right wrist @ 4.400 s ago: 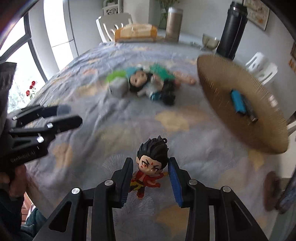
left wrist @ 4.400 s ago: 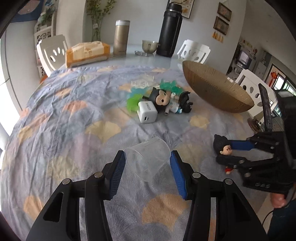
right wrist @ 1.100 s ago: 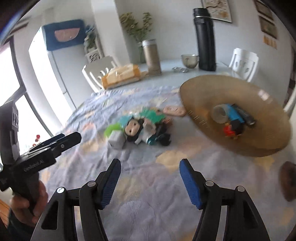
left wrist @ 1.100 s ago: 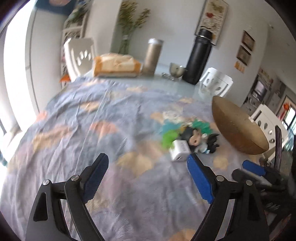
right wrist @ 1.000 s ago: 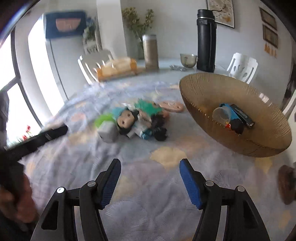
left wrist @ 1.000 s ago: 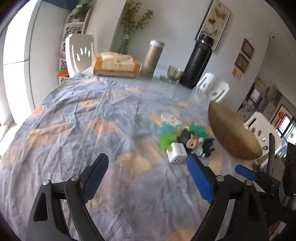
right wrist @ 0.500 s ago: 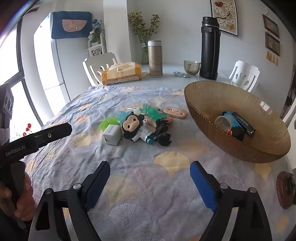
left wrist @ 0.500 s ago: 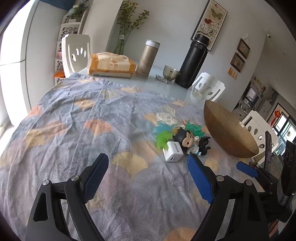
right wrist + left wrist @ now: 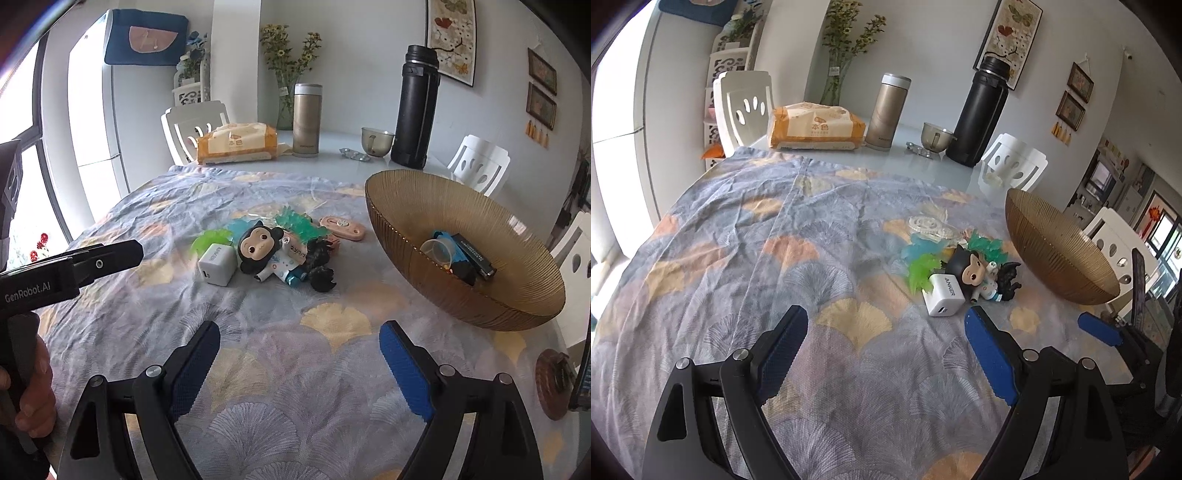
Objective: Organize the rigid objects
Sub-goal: 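Grasp the white Anker charger with the left gripper while the right grasps the monkey figurine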
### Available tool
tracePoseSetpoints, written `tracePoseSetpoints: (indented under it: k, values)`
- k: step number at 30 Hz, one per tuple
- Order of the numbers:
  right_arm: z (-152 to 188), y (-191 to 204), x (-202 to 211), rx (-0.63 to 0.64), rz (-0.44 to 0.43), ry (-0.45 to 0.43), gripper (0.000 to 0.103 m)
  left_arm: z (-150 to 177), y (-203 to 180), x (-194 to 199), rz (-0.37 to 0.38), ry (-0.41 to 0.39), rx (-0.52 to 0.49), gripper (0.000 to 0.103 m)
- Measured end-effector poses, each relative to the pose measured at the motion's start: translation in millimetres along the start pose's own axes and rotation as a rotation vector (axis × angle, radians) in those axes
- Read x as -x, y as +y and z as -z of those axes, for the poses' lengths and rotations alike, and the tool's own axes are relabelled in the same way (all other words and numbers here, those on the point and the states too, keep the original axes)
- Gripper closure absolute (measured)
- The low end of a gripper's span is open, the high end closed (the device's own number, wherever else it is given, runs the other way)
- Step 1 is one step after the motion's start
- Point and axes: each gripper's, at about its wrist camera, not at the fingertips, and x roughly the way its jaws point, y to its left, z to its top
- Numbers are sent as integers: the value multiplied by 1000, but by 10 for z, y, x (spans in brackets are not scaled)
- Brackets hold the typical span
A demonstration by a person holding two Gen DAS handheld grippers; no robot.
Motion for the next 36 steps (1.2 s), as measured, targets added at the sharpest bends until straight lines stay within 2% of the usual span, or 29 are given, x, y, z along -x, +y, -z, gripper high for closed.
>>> tracePoseSetpoints:
  k: [2,4,6,8,10,12,13,14,15,16,19,20,22,23,24,26,28,32,34,36]
  values:
    - [-5,-39,10,-15,-15,6,16,-13,-18,-38,-14,37,-11,17]
    - [-21,-111,-6,-53,-71,75,16,-21,-59,-79,-40,130,-48,17]
    - [-57,-222,8,-115,-211,172,16,-50,-123,-69,-43,194,-104,17]
    - [-147,-309,30,-156,-288,222,16,-125,-187,-69,-16,221,-130,17]
    - [-262,-358,-25,-177,-277,245,16,-220,-248,-160,31,230,-135,17]
    - [-336,-367,-131,-184,-244,258,16,-267,-308,-326,42,246,-157,18]
    - [-356,-377,-192,-192,-228,265,16,-277,-338,-441,38,263,-168,22]
    - [-359,-398,-256,-210,-216,276,17,-277,-362,-540,31,282,-173,33]
    - [-346,-437,-315,-238,-213,281,25,-268,-377,-643,33,303,-171,38]
    - [-332,-458,-353,-254,-219,286,39,-264,-389,-695,40,310,-165,42]
    - [-287,-527,-432,-289,-245,298,42,-246,-449,-833,51,304,-164,42]
    - [-278,-529,-447,-285,-246,299,42,-249,-484,-835,39,284,-179,51]
    - [-273,-527,-457,-278,-252,299,42,-234,-533,-857,40,284,-216,61]
    - [-276,-525,-454,-273,-255,295,42,-225,-552,-844,34,288,-245,74]
    - [-283,-522,-458,-269,-252,293,42,-213,-537,-805,54,294,-250,74]
    - [-307,-507,-478,-257,-241,292,42,-176,-448,-688,129,295,-205,75]
    - [-337,-502,-545,-257,-253,300,42,-118,-336,-529,173,287,-159,75]
    - [-374,-479,-748,-285,-273,332,42,4,-154,-232,146,234,-150,76]
    - [-420,-425,-811,-269,-265,316,42,55,-52,-144,125,188,-143,76]
    - [-469,-372,-883,-265,-266,311,42,52,24,-123,145,178,-112,76]
